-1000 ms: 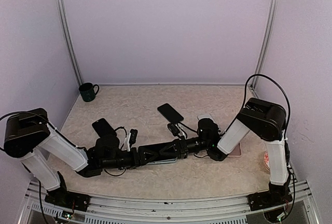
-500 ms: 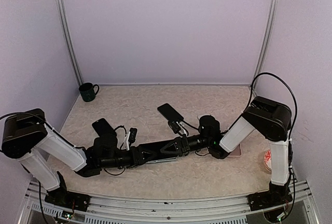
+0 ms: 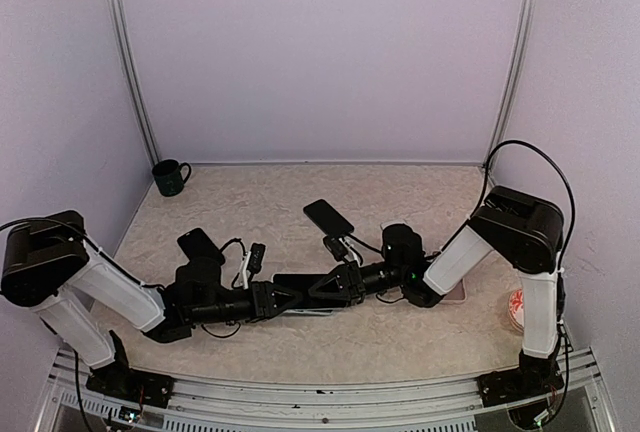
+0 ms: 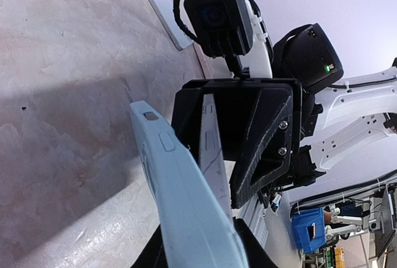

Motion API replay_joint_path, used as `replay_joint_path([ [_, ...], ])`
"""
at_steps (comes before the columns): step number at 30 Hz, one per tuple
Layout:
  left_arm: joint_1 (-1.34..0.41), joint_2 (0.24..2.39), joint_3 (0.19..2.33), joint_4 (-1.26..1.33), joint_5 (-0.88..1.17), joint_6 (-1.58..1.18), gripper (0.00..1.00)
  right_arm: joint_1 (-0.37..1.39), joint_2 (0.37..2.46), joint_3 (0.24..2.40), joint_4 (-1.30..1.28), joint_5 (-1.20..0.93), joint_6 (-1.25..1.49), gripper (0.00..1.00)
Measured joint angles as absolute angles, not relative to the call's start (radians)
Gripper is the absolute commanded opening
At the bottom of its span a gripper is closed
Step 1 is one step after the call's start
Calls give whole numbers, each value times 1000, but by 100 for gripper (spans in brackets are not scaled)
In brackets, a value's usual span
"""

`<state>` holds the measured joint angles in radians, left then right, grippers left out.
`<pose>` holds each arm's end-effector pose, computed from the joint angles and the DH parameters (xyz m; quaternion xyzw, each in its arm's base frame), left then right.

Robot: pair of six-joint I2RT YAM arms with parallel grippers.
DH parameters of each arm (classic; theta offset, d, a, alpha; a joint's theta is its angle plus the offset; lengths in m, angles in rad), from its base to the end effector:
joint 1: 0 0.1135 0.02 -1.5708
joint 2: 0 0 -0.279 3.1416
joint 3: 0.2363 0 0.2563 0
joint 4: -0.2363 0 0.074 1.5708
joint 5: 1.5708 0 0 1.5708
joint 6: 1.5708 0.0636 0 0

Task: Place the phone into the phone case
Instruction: Pick up the phone with the phone case at the center of the board, then pass from the right arm to the left

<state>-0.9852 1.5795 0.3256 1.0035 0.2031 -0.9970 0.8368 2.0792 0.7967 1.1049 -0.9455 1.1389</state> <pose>0.1491 -0.2480 0.1406 0.0575 0.7862 -0.5543 0.2672 0.2254 0.3268 0.1157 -0.1861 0.7191 0.6692 0.0229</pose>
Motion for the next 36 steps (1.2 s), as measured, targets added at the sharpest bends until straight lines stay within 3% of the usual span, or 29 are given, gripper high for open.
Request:
replay_joint_path([
  [17,-989,1521,319,912,164,-979,6,841,1985,823,824,-914,961,52],
  [29,-990,1430,318,820,132,-919,3,833,1814,852,384,-826,724,66],
  [36,-990,1320,313,768,128,-848,1,799,1670,826,250,-806,613,71],
])
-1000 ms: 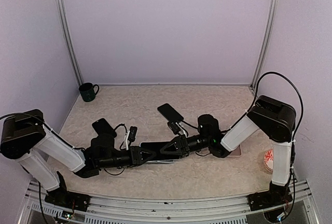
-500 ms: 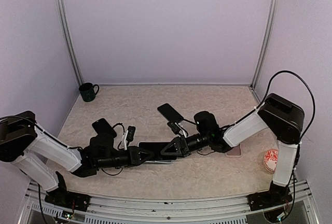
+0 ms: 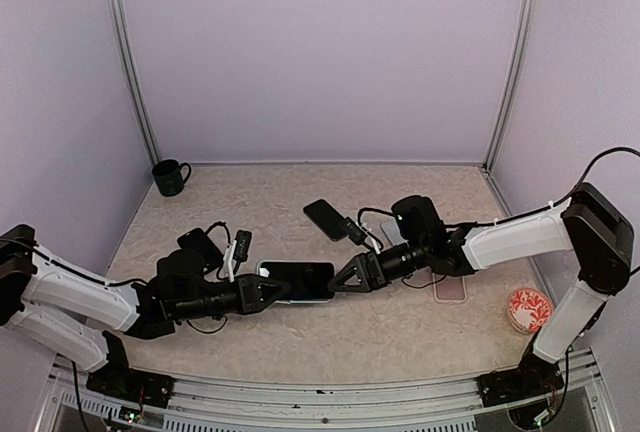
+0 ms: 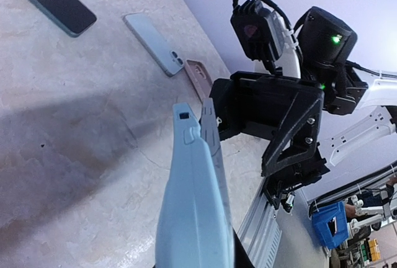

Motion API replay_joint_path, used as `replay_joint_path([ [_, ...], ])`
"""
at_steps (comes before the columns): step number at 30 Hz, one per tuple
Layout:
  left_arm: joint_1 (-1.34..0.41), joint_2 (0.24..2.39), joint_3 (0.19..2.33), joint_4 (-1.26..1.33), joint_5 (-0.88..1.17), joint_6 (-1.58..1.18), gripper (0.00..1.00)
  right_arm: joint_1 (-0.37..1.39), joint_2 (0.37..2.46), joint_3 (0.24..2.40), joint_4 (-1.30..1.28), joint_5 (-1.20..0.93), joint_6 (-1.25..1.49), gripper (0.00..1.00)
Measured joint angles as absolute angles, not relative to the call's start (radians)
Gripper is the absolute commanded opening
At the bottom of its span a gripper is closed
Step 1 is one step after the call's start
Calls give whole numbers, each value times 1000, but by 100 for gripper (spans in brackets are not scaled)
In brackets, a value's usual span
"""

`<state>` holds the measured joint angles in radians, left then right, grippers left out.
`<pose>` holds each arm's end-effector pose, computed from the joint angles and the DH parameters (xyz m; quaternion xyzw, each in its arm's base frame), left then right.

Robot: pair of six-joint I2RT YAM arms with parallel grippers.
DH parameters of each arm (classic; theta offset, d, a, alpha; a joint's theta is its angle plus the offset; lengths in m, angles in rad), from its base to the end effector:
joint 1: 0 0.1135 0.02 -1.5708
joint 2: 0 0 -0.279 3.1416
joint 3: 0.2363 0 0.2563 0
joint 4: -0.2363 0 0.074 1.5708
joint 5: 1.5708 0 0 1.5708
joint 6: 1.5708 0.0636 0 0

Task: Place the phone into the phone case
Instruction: Pass from the right arm to the left, then press the top right corner of the phone case.

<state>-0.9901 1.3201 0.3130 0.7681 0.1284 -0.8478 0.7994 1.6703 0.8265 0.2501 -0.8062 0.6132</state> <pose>0.1401 -0.2284 0.1728 0.0953 0.7799 -0.5207 0.3339 0.2153 0.2872 0.1788 -0.2588 0.7916 0.5437 0.1036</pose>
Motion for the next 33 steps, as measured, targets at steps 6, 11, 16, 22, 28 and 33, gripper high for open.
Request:
replay_joint_path([
  [6,-997,1229,313,768,173,-778,0,783,1602,796,231,-849,538,73],
  [11,-1018,1157,313,752,202,-727,0,783,1565,756,266,-923,508,74],
  [16,-1033,1131,313,744,224,-697,0,783,1504,719,333,-1026,484,75],
  [22,-1065,1130,314,730,236,-671,0,783,1484,731,364,-1129,455,75],
  [28,-1083,1121,314,755,247,-651,0,785,1484,734,427,-1202,484,74],
  [33,-1093,1121,315,781,261,-645,0,803,1480,734,486,-1234,510,74],
])
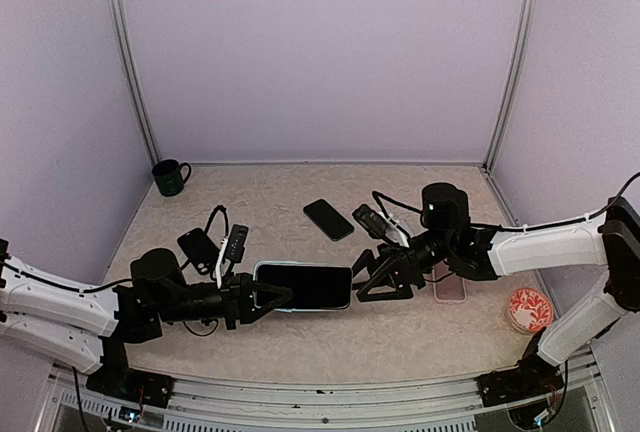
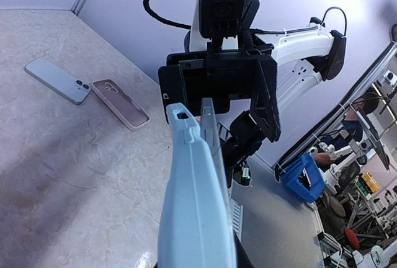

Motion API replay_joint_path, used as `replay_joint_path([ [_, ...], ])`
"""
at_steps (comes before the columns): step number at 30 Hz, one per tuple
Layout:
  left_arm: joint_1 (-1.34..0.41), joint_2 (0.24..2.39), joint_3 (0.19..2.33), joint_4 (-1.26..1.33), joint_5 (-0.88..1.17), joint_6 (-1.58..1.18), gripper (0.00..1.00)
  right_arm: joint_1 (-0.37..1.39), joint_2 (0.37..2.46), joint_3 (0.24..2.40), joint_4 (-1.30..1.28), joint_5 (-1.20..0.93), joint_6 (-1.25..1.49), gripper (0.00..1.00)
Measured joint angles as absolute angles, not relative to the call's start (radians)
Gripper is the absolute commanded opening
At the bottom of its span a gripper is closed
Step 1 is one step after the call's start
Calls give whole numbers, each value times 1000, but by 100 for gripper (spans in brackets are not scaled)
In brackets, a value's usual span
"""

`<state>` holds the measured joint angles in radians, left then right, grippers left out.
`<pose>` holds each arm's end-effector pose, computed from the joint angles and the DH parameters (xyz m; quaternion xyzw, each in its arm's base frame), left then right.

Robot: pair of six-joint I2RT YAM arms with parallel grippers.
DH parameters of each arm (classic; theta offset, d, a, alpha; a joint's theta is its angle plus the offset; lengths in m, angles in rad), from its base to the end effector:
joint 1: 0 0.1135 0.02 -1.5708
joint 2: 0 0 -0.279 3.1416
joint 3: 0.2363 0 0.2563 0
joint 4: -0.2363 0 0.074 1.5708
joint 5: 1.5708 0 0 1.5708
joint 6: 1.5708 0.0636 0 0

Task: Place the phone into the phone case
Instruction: Press the top right corner of the phone case.

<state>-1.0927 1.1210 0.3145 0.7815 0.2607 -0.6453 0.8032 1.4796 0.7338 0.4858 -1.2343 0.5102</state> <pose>0.1004 -0.2294 0.2230 0.2460 0.6720 -0.5888 0.3759 0.1722 0.2649 0.2419 -0.4433 0.5881 0.6668 0.1136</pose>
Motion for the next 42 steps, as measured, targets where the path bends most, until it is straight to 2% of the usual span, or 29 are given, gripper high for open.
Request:
replay_joint_path([
  [13,-1109,1208,337,913,330,-646,0,831,1378,689,533,-1236,540,72],
  [22,-1104,1224,352,900,305,-633,0,842,1340,750,290,-1048,467,75],
  [27,-1099,1287,456,873,315,-632,0,841,1201,756,155,-911,485,87],
  [33,-1104,1348,585,879,336,-638,0,842,1005,743,116,-809,506,91],
  [42,-1113,1399,580,895,306,-657,0,842,1034,721,89,-754,510,96],
])
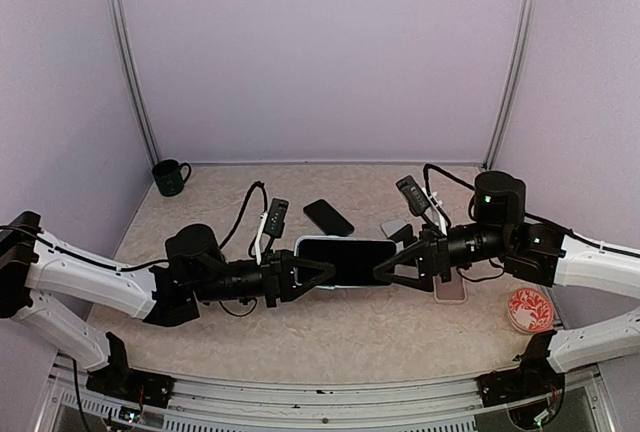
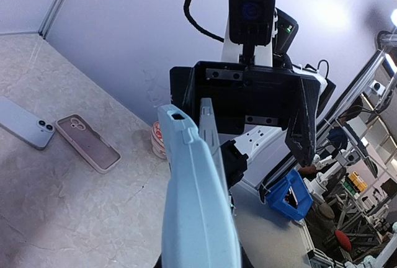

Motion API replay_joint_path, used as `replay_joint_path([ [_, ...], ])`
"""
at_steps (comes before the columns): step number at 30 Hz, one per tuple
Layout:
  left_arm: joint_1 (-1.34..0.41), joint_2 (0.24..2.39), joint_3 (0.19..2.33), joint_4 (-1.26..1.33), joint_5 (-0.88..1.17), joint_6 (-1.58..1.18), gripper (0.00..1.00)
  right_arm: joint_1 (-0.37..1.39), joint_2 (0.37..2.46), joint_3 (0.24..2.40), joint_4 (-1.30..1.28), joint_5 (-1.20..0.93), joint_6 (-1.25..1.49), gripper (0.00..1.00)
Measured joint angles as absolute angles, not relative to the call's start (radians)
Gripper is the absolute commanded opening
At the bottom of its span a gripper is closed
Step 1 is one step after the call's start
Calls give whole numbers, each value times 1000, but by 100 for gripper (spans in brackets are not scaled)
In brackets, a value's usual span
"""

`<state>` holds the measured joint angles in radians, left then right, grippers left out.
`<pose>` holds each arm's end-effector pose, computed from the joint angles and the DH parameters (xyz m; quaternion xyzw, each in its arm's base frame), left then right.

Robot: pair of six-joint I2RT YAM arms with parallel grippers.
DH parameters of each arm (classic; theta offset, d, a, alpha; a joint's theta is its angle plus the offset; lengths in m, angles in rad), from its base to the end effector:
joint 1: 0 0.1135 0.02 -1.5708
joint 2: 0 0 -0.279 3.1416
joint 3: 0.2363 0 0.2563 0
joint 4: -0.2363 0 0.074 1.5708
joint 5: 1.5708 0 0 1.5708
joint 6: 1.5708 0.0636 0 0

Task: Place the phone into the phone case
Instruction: Press the top right corner of the phone case.

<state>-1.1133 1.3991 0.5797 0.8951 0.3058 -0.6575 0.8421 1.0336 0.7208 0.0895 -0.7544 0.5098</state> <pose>0.1244 -0.2960 0.2575 0.2606 0.6293 -0.6267 0.3786 0.1341 0.2156 0.3070 -0.3468 0.6785 0.5875 0.2724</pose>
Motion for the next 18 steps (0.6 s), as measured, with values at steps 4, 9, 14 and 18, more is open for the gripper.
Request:
replay_joint_path([
  [4,-1113,1399,566,879,287,-654,0,842,1091,730,96,-764,505,99],
  [9,-1111,1388,548,831,275,-641,0,842,1148,738,98,-797,504,99],
  [14,-1111,1339,537,813,276,-626,0,842,1147,738,130,-823,508,99],
  [18,-1111,1327,529,811,277,-622,0,842,1145,738,132,-827,515,99],
])
